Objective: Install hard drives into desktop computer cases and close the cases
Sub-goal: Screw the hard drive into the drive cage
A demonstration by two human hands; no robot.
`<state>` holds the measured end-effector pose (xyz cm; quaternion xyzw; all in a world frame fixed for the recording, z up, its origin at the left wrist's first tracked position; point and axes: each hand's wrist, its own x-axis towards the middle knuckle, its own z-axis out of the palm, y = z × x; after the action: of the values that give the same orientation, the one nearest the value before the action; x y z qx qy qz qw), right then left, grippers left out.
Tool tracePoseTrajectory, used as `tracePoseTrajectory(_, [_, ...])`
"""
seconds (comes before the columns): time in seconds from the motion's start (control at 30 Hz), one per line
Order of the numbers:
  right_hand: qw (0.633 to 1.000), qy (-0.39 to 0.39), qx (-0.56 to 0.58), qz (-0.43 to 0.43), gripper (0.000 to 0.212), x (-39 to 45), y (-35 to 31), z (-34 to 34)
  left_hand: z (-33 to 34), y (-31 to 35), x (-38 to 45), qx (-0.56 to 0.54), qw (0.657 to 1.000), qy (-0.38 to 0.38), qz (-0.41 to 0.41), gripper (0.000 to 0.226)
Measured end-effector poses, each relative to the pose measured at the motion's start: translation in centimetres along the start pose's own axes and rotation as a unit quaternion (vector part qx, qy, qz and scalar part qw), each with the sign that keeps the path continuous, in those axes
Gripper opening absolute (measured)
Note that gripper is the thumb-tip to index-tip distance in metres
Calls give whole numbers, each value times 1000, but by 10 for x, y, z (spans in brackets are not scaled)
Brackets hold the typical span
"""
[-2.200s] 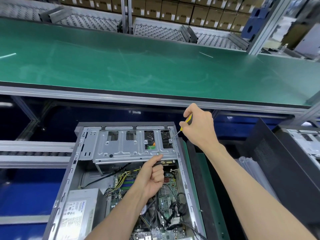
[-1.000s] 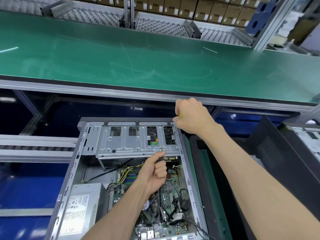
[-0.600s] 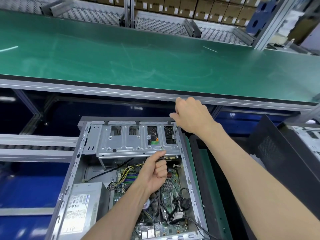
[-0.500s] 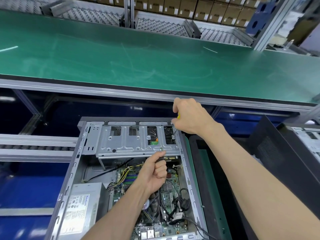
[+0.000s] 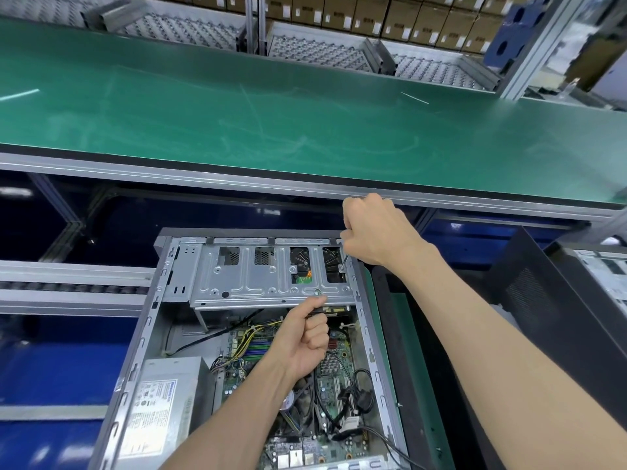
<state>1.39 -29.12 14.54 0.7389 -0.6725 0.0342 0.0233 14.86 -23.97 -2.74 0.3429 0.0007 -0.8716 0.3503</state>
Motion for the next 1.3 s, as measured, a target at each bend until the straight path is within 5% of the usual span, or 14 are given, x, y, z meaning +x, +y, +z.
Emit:
tracePoseTrajectory(0.2, [998,-34,51,-23,25,4,0,-2,-2,-1,1,-3,1000,-3,1,28])
tracePoseTrajectory(0.37, [1000,19,-3,10,21,5,-2,4,-1,-1,1,-9,1000,-1,-3,30])
tracePoseTrajectory(0.5, [998,-35,42,-4,27,7,0,-2,-1,-1,1,-10,1000,-6,-4,29])
tracePoseTrajectory(0.67, [1000,23,-19,9,18,3,-4,1,-1,-1,0,-11,1000,-12,-1,25])
tracePoseTrajectory(1.1, [999,-40,31,-10,24,7,-3,-4,-3,0,2,-9,1000,-28,-5,33])
tracePoseTrajectory(1.3, [1000,-1,20,16,19,6,-2,1,-3,0,2,-10,1000,-26,-6,31])
